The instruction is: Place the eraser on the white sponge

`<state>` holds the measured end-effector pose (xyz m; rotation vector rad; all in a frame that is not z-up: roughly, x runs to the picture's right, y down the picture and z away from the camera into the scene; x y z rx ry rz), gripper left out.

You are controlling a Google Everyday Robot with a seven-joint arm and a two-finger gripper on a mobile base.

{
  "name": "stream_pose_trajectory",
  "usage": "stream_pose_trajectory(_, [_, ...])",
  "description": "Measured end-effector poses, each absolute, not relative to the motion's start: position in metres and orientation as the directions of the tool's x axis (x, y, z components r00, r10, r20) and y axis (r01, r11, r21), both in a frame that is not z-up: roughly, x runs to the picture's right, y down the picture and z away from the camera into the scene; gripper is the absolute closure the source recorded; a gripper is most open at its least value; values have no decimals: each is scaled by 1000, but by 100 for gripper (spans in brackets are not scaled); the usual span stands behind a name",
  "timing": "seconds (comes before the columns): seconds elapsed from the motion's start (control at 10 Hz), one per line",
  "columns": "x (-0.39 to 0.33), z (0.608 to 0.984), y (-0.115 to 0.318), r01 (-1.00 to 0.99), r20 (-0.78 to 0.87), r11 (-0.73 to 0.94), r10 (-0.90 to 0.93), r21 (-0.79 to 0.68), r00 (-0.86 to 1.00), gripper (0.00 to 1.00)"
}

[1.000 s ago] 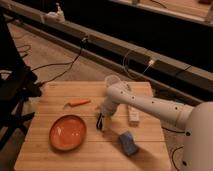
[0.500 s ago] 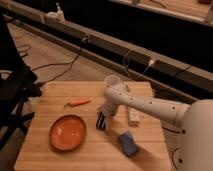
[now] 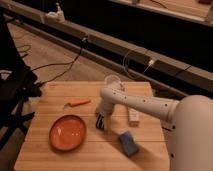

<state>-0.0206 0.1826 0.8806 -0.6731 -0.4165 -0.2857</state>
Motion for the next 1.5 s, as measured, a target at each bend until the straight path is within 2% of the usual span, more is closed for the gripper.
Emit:
stream_pose_trajectory(0.4, [-28, 870, 156, 201, 432, 780, 97, -593, 897, 90])
stream_pose_trajectory(0.5, [-25, 866, 152, 165, 419, 781, 134, -602, 898, 97])
stream_pose_trajectory(0.6, [-20, 862, 149, 129, 405, 782, 168, -610, 899, 100])
stream_pose_trajectory(1.0, [3, 845, 139, 9, 361, 788, 272, -615, 892, 100])
stream_pose_trajectory(1.5, [34, 798, 136, -120, 241, 726, 373, -677, 896, 100])
